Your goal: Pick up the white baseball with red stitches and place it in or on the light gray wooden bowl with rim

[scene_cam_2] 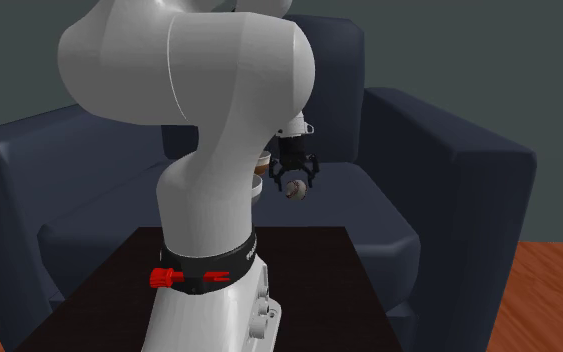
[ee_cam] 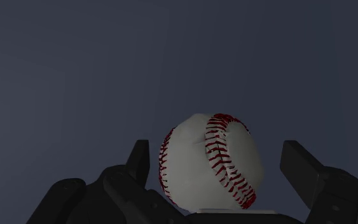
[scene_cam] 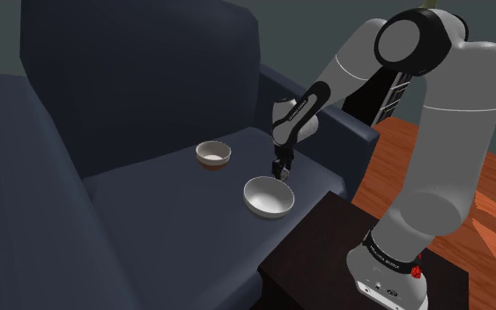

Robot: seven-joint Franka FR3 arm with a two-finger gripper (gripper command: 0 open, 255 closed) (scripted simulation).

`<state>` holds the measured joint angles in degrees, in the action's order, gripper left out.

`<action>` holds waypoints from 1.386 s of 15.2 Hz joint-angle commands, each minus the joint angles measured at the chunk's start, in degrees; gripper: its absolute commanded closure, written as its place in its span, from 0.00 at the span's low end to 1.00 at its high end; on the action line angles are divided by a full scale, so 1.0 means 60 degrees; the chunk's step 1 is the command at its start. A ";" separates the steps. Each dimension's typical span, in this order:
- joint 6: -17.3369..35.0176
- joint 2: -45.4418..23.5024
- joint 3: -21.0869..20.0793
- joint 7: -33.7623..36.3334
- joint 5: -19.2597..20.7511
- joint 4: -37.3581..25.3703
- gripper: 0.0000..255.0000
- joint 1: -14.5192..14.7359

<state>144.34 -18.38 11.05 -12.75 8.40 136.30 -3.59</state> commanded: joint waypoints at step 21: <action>-0.1324 0.1367 0.0081 -0.0038 0.0141 0.0032 1.00 0.0083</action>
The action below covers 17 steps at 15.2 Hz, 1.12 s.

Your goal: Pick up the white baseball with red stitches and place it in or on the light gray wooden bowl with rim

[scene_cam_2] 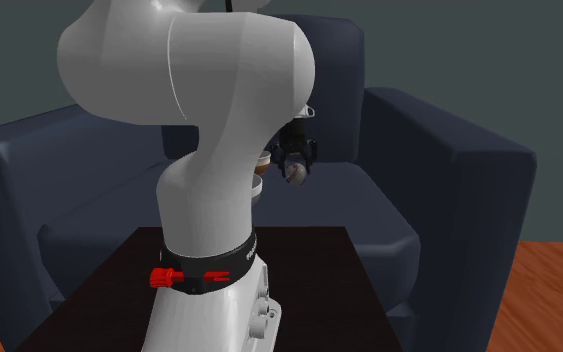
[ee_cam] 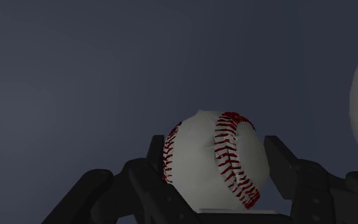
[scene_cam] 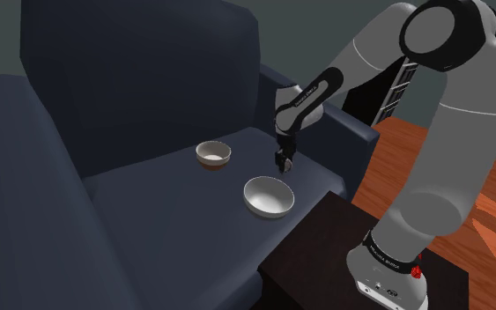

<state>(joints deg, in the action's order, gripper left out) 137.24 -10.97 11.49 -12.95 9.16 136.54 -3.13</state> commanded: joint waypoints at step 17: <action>-0.2328 0.1864 0.0009 -0.0104 0.0142 -0.0478 1.00 0.0078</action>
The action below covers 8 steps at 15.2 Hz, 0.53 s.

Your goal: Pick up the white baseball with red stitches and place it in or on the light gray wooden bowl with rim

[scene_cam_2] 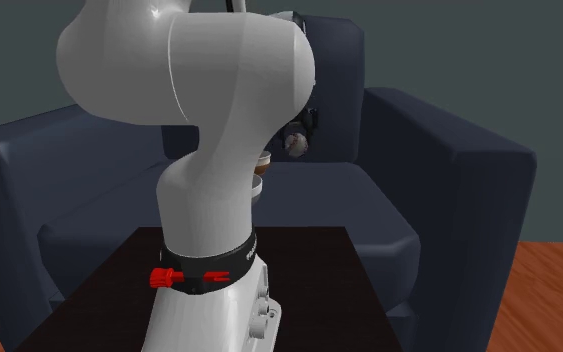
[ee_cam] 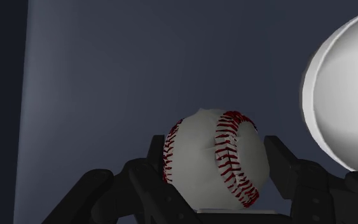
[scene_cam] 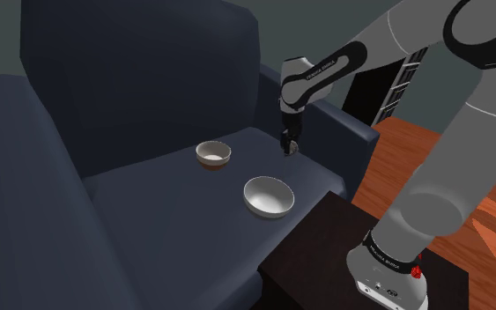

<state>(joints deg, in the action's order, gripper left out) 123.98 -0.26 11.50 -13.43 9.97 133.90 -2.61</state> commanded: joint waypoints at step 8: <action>-0.0452 0.1251 -0.0742 0.1286 -0.0171 0.0966 1.00 0.0673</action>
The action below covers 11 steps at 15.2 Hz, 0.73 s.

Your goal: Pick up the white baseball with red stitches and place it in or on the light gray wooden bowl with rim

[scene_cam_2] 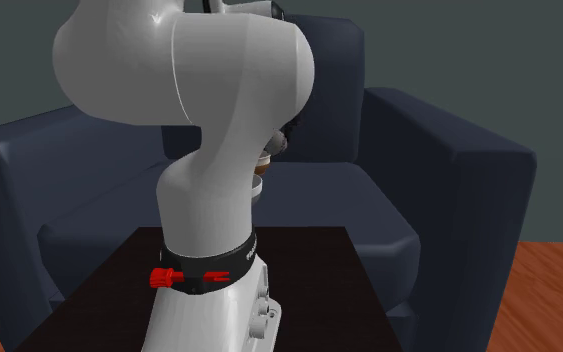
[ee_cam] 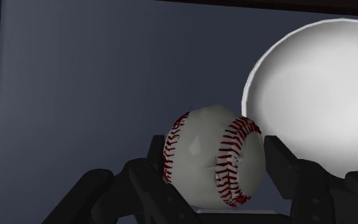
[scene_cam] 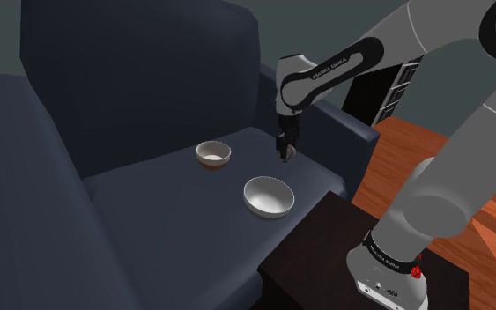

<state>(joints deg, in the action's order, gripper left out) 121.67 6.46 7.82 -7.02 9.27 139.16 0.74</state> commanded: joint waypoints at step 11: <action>-0.0173 0.1022 -0.1497 0.2242 -0.0879 0.1066 1.00 0.1300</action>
<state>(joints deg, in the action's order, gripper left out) 120.25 12.89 -0.91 6.00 4.16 145.44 8.33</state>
